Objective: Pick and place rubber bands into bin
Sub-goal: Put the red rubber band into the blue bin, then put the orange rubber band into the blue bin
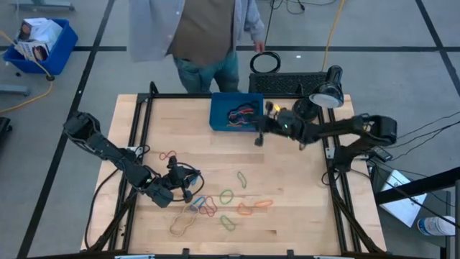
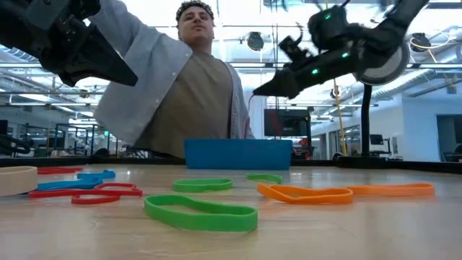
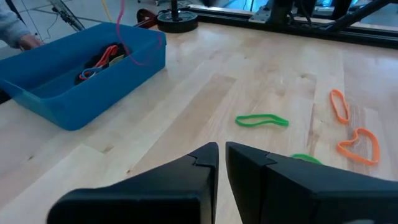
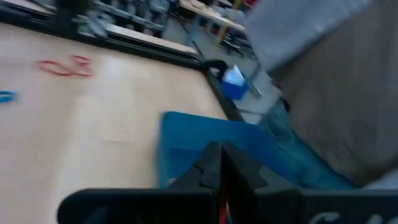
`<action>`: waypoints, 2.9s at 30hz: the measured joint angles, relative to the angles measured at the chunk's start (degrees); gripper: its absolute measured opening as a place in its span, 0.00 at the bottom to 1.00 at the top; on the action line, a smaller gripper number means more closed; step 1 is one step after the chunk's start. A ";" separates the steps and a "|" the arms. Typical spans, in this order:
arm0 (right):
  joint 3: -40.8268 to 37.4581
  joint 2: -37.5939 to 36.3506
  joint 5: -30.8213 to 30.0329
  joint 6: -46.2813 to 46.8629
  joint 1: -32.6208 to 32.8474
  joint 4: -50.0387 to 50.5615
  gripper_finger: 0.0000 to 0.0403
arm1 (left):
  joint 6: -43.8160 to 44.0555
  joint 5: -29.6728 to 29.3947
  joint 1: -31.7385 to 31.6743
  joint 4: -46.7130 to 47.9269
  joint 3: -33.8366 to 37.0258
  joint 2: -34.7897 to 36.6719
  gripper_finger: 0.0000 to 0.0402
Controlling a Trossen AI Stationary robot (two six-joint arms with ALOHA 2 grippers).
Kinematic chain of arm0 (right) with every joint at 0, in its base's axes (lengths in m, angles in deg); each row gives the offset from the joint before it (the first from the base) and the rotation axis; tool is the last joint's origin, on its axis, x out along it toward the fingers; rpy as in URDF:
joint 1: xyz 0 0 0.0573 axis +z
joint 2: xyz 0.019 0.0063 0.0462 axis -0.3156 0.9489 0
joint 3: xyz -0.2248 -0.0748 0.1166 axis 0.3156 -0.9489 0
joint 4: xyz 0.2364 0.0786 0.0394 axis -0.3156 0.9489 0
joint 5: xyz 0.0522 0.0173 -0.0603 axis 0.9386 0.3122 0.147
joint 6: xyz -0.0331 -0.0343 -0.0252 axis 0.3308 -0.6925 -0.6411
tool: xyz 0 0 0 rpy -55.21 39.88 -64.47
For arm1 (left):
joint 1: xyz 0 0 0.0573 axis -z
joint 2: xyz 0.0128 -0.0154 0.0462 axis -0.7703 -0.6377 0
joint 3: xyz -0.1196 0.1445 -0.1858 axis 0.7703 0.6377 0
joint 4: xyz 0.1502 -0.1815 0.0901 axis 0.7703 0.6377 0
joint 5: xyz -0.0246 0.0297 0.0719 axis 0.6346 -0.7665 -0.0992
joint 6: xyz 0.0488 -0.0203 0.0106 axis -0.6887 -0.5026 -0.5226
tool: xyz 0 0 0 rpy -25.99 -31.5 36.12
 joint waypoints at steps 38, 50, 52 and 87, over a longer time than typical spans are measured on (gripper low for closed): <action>-2.99 -9.16 15.50 12.63 22.64 30.79 0.47 | -0.33 1.20 0.11 -0.03 0.02 -0.01 0.09; -9.25 4.06 -3.33 25.38 47.98 15.37 0.39 | -0.15 0.85 -0.54 -0.79 0.02 -0.01 0.09; -9.16 6.76 -4.55 25.91 48.56 12.90 0.40 | -0.15 0.83 -0.57 -0.80 0.02 -0.01 0.09; -4.38 3.18 -14.36 3.30 18.61 -3.63 0.01 | 0.61 0.94 -0.52 -0.45 0.02 -0.03 0.09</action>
